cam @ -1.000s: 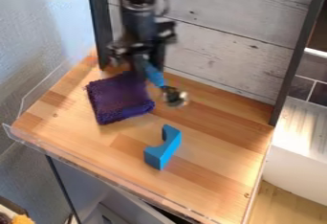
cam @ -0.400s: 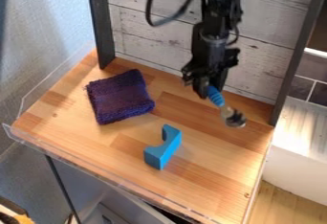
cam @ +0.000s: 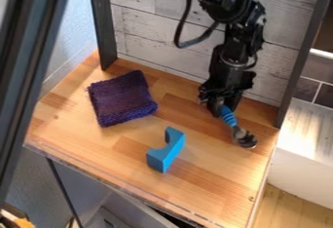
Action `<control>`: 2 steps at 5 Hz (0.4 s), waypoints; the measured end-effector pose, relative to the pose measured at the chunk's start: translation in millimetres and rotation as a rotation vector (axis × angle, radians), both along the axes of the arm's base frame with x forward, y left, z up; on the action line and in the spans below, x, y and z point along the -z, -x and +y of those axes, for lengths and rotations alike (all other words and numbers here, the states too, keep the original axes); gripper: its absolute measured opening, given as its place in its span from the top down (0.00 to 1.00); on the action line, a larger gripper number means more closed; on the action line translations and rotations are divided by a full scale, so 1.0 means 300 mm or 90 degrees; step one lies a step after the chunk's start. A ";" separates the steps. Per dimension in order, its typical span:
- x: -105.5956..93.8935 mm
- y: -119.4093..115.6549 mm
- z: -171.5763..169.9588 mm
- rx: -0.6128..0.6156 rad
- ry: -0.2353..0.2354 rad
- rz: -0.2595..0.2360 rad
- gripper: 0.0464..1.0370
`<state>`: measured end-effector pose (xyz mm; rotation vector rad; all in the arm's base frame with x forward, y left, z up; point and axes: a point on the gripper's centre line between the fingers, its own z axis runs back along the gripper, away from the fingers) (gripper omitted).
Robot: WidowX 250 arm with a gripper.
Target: Move the blue spoon to the upper right side of the table
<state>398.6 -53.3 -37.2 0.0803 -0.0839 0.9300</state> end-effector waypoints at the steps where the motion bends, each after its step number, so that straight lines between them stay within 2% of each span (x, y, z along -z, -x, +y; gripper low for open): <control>1: 0.016 0.001 0.004 0.000 -0.005 0.004 0.65; 2: 0.020 0.003 -0.003 0.000 -0.012 0.006 0.59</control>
